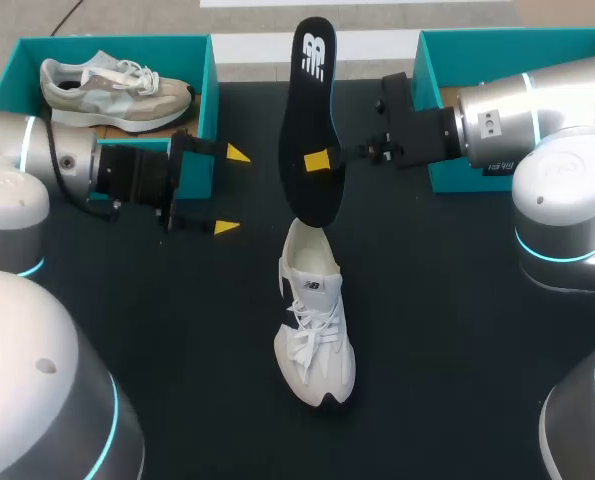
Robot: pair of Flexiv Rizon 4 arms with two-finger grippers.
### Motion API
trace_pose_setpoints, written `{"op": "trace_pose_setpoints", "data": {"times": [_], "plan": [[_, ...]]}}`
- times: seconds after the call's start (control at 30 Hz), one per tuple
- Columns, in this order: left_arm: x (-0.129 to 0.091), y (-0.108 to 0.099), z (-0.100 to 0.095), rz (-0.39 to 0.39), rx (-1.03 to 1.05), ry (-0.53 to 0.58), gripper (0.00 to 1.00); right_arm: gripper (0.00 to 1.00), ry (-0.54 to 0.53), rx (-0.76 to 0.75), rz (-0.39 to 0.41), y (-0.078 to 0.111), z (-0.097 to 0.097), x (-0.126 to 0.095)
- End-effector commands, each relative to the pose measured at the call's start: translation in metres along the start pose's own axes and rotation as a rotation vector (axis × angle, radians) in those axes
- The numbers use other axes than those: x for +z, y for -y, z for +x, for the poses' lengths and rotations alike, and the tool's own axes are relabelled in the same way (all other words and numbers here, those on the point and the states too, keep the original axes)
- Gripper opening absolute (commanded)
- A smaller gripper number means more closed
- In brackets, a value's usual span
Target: Take the shoe out of the shoebox, open the shoe tongue, remove and reinsert the insole, then place the shoe into the shoebox
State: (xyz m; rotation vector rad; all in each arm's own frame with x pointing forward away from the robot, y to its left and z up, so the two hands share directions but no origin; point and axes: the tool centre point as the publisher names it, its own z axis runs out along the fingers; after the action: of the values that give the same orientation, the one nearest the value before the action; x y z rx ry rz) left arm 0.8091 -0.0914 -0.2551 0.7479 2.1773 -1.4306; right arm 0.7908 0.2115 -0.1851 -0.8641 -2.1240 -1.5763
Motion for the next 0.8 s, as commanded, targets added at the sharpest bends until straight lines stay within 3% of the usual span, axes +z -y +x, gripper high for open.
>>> {"op": "trace_pose_setpoints", "data": {"times": [0.03, 0.3, 0.53, 0.6, 0.8], "plan": [[-0.005, 0.004, 0.003, -0.039, -0.063, -0.086, 1.00, 0.00, -0.039, -0.088, 0.004, -0.003, -0.011, -0.004], [-0.003, -0.001, 0.025, -0.099, -0.167, -0.130, 1.00, 0.00, -0.099, -0.284, 0.025, 0.004, -0.033, -0.002], [0.009, -0.005, 0.047, -0.143, -0.269, -0.126, 1.00, 0.00, -0.133, -0.302, 0.053, 0.018, -0.041, 0.001], [0.013, -0.006, 0.054, -0.152, -0.284, -0.132, 1.00, 0.00, -0.093, -0.246, 0.113, 0.023, -0.042, 0.002], [0.022, -0.009, 0.073, -0.186, -0.334, -0.135, 1.00, 0.00, -0.093, -0.246, 0.113, 0.023, -0.042, 0.002]]}}
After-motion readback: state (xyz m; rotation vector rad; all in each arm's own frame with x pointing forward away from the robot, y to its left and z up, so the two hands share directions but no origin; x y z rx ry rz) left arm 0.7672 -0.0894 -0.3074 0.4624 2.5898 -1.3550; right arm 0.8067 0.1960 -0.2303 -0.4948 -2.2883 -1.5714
